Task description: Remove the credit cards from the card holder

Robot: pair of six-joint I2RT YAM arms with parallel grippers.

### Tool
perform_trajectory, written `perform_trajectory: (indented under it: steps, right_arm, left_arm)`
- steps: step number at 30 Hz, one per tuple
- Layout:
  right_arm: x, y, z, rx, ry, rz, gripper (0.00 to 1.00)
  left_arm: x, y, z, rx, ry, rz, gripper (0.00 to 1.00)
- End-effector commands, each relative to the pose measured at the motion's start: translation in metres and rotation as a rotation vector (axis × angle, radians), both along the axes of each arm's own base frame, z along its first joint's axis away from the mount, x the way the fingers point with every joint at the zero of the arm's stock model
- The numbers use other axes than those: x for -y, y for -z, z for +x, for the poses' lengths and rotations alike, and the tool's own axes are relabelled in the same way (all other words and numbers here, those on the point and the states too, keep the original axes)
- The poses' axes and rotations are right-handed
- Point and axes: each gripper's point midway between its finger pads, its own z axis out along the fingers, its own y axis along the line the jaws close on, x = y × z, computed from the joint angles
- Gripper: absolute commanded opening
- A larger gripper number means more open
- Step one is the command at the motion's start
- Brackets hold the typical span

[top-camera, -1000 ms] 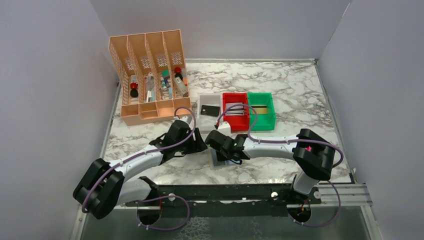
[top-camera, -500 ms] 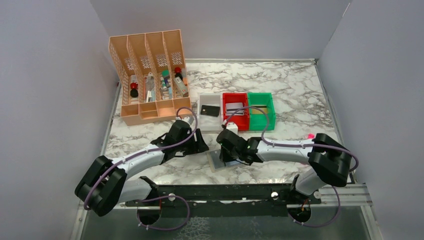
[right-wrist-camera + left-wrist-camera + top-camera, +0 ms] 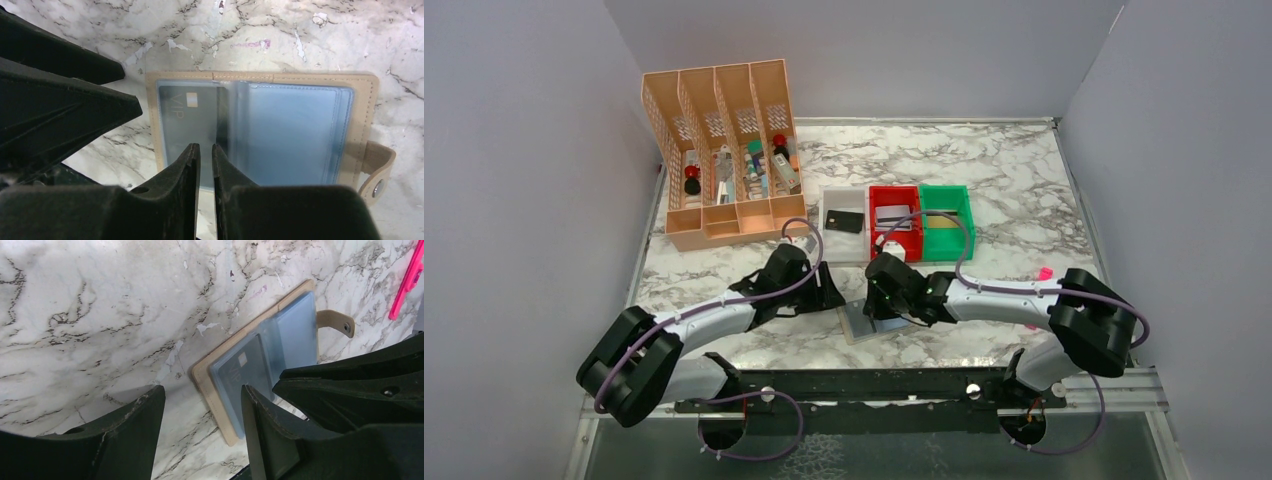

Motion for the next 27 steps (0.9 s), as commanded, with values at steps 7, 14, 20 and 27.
perform_trajectory:
  steps: [7,14,20,27]
  right_arm:
    - [0.005,0.014,-0.006,-0.034,-0.061,-0.079,0.38]
    - [0.016,0.04,-0.014,-0.087,-0.024,-0.115,0.37]
    - [0.037,0.061,-0.019,-0.13,0.06,-0.153,0.3]
    - [0.055,0.074,-0.022,-0.166,0.135,-0.168,0.24]
  left_arm:
    - [0.007,0.001,-0.01,-0.022,0.007,-0.048,0.58]
    - [0.004,0.01,-0.02,-0.052,-0.004,-0.047,0.57]
    - [0.011,0.016,-0.029,-0.082,0.009,-0.086,0.55]
    - [0.019,0.024,-0.034,-0.104,0.012,-0.102,0.46]
